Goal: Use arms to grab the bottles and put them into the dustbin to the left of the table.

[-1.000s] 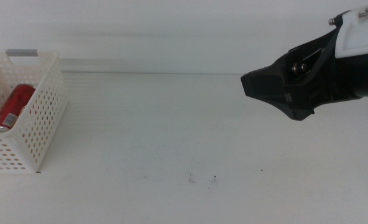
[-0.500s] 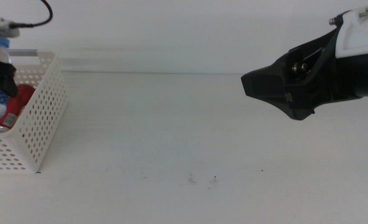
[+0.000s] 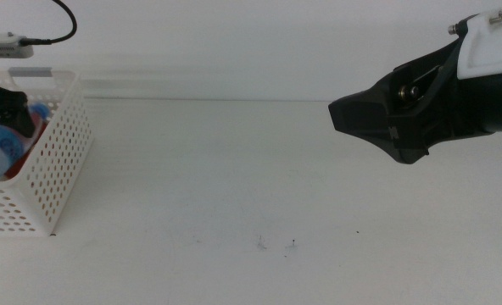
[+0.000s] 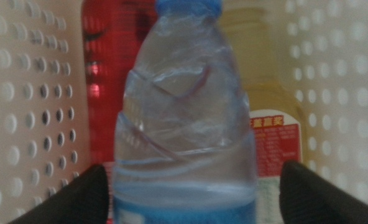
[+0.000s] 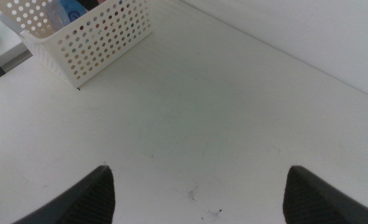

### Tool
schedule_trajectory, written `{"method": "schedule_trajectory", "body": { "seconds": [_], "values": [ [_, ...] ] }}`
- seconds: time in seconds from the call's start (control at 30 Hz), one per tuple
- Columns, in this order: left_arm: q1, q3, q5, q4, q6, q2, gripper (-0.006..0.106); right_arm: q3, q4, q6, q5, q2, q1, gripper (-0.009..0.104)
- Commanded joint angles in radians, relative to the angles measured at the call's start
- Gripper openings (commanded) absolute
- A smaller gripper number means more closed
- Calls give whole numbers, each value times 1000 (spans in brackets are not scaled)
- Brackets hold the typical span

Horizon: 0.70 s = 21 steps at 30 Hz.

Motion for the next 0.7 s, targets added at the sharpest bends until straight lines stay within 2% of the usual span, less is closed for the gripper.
{"method": "schedule_trajectory", "body": {
  "seconds": [0.0, 0.33, 0.43, 0.53, 0.67],
  "values": [
    [1, -11, 38, -14, -2, -14, 94, -8, -3, -8, -9, -6, 5, 86],
    [-28, 3, 125, -14, -86, -249, 94, -8, -3, -8, -9, -6, 5, 86],
    [-74, 43, 123, -61, -51, -386, 94, -8, -3, -8, -9, -6, 5, 86],
    [-155, 122, 26, -131, -16, -560, 94, -8, -3, -8, -9, -6, 5, 86],
    [-272, 317, -215, -148, -23, -817, 94, -8, -3, -8, -9, -6, 5, 86]
  ]
}}
